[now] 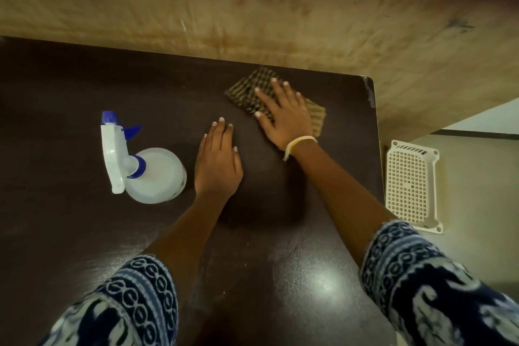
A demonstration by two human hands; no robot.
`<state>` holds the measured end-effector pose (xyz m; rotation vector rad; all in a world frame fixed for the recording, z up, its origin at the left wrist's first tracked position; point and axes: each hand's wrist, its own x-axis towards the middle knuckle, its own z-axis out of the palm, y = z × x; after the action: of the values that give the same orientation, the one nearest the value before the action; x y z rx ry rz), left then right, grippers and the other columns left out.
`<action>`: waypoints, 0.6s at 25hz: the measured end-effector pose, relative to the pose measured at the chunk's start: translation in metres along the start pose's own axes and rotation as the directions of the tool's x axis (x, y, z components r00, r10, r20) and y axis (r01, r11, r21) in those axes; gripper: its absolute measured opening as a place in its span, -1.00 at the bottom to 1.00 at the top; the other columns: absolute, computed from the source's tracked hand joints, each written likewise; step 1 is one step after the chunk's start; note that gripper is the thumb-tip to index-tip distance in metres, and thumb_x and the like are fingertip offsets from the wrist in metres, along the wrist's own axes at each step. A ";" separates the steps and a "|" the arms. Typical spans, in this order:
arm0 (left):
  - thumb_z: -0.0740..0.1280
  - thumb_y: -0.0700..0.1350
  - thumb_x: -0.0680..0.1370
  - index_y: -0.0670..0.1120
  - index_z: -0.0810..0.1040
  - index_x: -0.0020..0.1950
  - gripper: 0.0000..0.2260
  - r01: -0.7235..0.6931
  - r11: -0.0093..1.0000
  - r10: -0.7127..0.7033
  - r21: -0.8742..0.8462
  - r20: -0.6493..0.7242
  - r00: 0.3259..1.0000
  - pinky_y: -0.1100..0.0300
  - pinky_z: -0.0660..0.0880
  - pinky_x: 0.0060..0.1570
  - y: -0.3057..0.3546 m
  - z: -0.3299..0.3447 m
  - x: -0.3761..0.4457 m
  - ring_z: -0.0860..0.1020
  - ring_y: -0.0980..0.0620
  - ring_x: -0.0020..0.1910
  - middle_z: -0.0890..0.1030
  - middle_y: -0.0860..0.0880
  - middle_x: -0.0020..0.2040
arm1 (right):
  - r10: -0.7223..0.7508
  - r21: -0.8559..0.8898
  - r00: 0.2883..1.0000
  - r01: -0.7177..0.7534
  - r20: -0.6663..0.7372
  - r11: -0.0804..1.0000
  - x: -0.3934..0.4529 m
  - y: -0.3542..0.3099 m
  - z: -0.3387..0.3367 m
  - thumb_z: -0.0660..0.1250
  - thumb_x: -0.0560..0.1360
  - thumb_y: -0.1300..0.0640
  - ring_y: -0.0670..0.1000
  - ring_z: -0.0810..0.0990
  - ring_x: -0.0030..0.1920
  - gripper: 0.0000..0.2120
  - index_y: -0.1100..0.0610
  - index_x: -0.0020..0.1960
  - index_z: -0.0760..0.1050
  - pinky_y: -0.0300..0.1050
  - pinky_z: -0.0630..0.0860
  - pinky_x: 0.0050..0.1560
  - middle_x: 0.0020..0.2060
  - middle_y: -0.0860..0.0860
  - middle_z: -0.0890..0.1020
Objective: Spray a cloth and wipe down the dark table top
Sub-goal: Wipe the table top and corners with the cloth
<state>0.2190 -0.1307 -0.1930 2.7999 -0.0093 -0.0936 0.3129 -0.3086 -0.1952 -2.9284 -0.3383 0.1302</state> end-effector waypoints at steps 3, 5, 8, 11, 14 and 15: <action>0.08 -0.07 0.64 -0.13 0.20 0.55 -0.54 -0.008 1.000 0.008 -0.011 0.012 1.000 0.05 0.03 0.53 -0.002 0.000 0.000 0.09 -0.04 0.57 0.17 -0.09 0.57 | 0.407 0.031 0.908 -0.406 -0.097 0.913 -0.031 0.070 -0.010 -0.03 0.58 -0.24 0.17 0.02 0.57 -0.43 -0.13 0.56 0.10 0.20 0.01 0.52 0.58 0.08 0.08; 0.08 -0.07 0.65 -0.12 0.20 0.54 -0.55 -0.012 1.000 0.012 -0.017 0.018 1.000 0.06 0.03 0.53 -0.002 0.000 -0.001 0.09 -0.04 0.57 0.17 -0.09 0.58 | 0.562 0.067 0.819 -0.558 -0.116 0.827 -0.065 0.083 -0.010 -0.04 0.58 -0.24 0.17 0.01 0.57 -0.42 -0.13 0.57 0.09 0.19 -0.02 0.53 0.58 0.08 0.07; 0.07 -0.07 0.65 -0.12 0.20 0.54 -0.55 -0.015 1.000 0.015 -0.012 0.010 1.000 0.05 0.03 0.53 -0.004 0.001 0.001 0.09 -0.04 0.57 0.16 -0.09 0.58 | 0.822 0.181 0.559 -0.801 -0.111 0.570 -0.079 0.047 -0.002 -0.05 0.60 -0.22 0.18 -0.05 0.58 -0.43 -0.11 0.58 0.05 0.18 -0.09 0.53 0.59 0.08 0.01; 0.07 -0.07 0.65 -0.12 0.20 0.54 -0.55 -0.026 0.999 0.026 -0.020 0.011 1.000 0.04 0.04 0.53 -0.005 0.005 0.000 0.09 -0.03 0.57 0.16 -0.10 0.58 | 0.806 0.210 0.583 -0.780 -0.097 0.589 -0.051 -0.029 0.009 -0.05 0.60 -0.21 0.21 -0.07 0.57 -0.41 -0.09 0.59 0.01 0.20 -0.12 0.51 0.59 0.11 0.00; 0.08 -0.10 0.64 -0.15 0.21 0.54 -0.54 -0.047 0.998 0.047 -0.029 -0.018 0.999 0.02 0.06 0.53 -0.005 0.005 0.000 0.10 -0.05 0.57 0.18 -0.12 0.57 | 0.369 0.084 0.927 -0.363 -0.071 0.928 -0.051 -0.068 0.025 0.00 0.59 -0.21 0.20 0.01 0.57 -0.44 -0.12 0.56 0.10 0.20 -0.03 0.51 0.58 0.08 0.09; 0.08 -0.10 0.64 -0.16 0.22 0.54 -0.54 -0.049 0.998 0.048 -0.025 -0.023 0.999 0.02 0.06 0.53 -0.006 0.005 -0.001 0.11 -0.05 0.56 0.18 -0.12 0.57 | 0.279 0.063 0.958 -0.275 -0.070 0.959 -0.057 -0.053 0.023 0.01 0.59 -0.22 0.19 0.03 0.56 -0.45 -0.14 0.56 0.13 0.21 0.00 0.51 0.57 0.07 0.11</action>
<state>0.2178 -0.1269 -0.1993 2.7726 -0.0698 -0.0498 0.2437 -0.2668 -0.2029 -2.9015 0.0886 0.0613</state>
